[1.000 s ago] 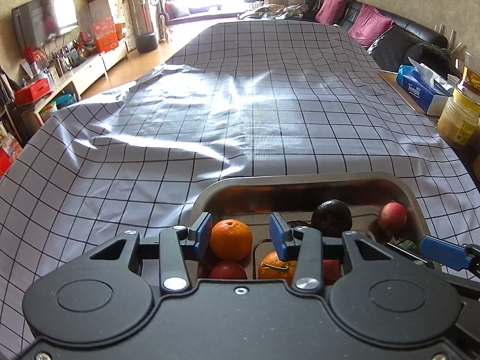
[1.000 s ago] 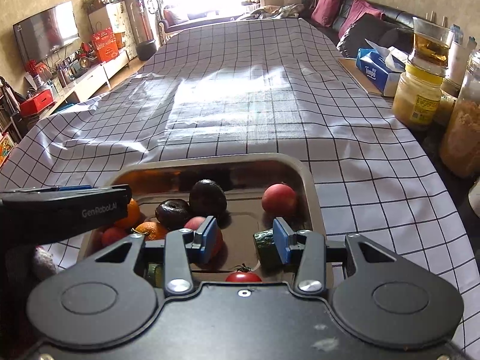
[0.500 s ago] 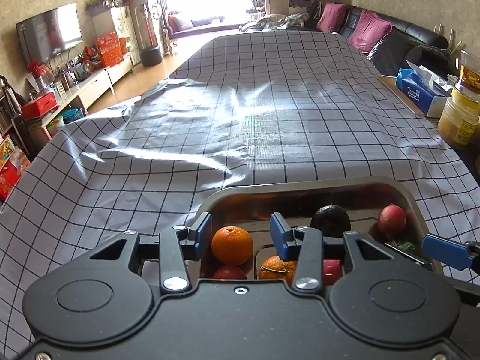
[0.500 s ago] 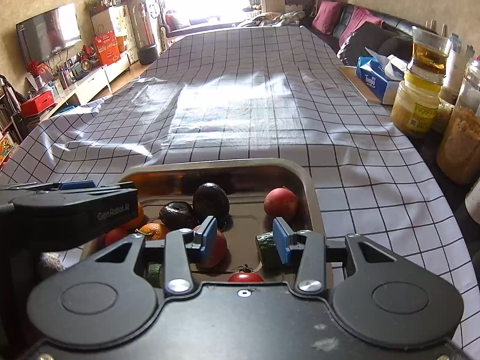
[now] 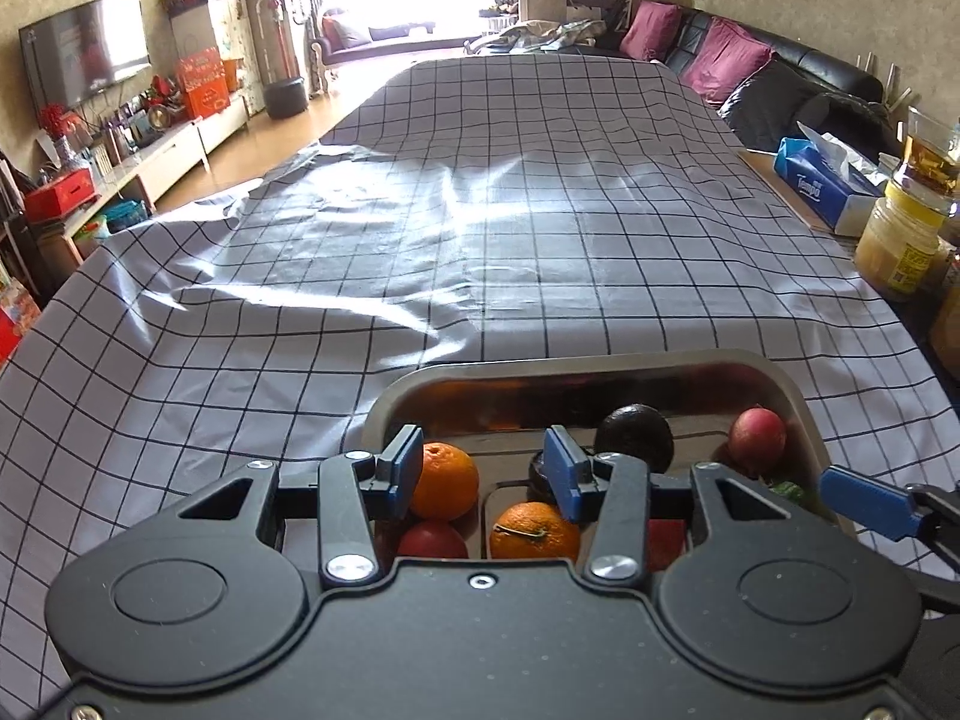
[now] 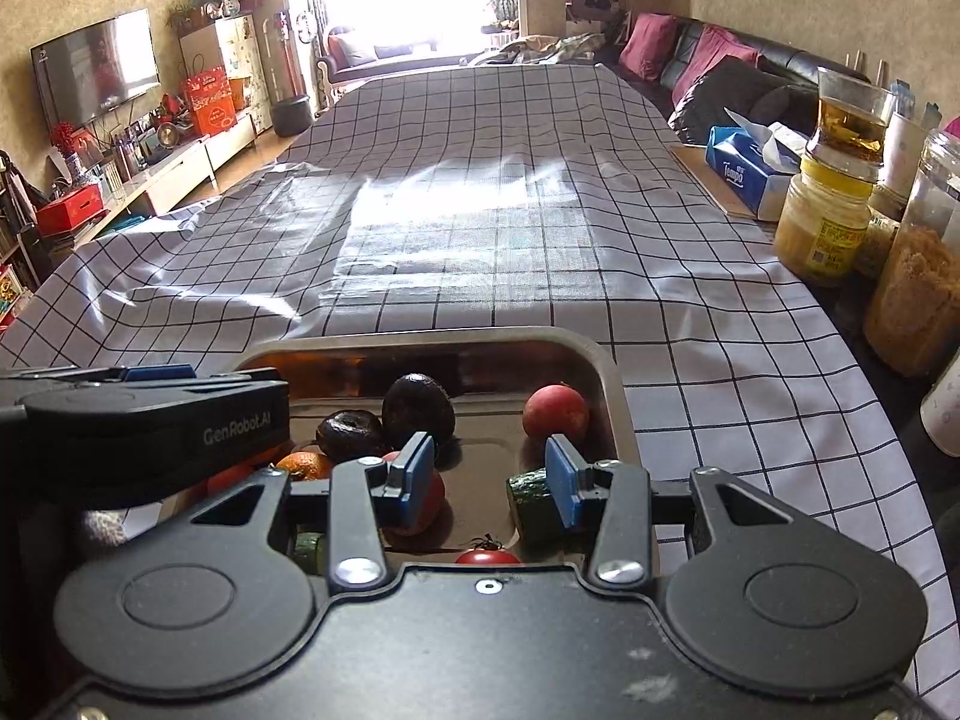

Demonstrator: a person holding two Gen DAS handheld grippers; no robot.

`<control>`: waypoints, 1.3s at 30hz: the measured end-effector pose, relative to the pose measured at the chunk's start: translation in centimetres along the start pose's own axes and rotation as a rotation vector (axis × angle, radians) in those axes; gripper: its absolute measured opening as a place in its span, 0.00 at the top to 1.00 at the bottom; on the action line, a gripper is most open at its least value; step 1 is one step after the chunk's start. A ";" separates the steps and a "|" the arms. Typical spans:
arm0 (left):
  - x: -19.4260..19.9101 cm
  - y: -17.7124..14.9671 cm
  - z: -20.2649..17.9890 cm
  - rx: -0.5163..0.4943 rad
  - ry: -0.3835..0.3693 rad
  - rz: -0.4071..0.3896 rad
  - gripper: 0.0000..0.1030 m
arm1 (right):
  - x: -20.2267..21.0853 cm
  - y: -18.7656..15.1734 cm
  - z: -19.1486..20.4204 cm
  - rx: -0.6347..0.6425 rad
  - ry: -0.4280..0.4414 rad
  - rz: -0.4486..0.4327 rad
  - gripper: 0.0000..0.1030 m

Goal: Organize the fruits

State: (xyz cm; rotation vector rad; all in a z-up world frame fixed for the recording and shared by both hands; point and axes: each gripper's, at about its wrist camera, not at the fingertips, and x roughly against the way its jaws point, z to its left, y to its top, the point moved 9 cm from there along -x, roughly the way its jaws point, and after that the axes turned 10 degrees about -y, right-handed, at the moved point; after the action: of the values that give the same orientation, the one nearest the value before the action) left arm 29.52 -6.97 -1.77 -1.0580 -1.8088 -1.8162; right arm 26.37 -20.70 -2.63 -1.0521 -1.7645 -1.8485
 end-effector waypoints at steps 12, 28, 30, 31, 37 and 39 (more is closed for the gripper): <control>3.1 -3.4 0.7 0.011 -0.021 -0.054 0.48 | 1.2 -1.7 -1.6 -0.057 0.014 -0.008 0.58; 5.8 -9.7 0.8 0.011 -0.005 -0.125 0.48 | 4.6 -8.1 -2.5 -0.076 -0.030 -0.152 0.58; 5.4 -9.9 0.3 -0.005 -0.018 -0.126 0.48 | 4.8 -8.6 -2.1 -0.080 -0.010 -0.168 0.58; 5.2 -10.0 0.2 -0.010 -0.024 -0.126 0.48 | 4.8 -8.7 -1.9 -0.081 0.000 -0.176 0.58; 4.9 -10.1 -0.1 -0.015 -0.030 -0.128 0.48 | 4.6 -8.6 -1.6 -0.084 -0.002 -0.233 0.58; 4.6 -10.3 -0.2 -0.015 -0.039 -0.110 0.48 | 4.7 -8.9 -1.5 -0.084 0.001 -0.229 0.58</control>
State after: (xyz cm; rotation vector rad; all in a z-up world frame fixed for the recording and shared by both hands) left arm 19.03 -4.86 -5.54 -1.0244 -1.9133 -1.8871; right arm 16.58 -19.87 -5.21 -0.9093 -1.8889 -2.0745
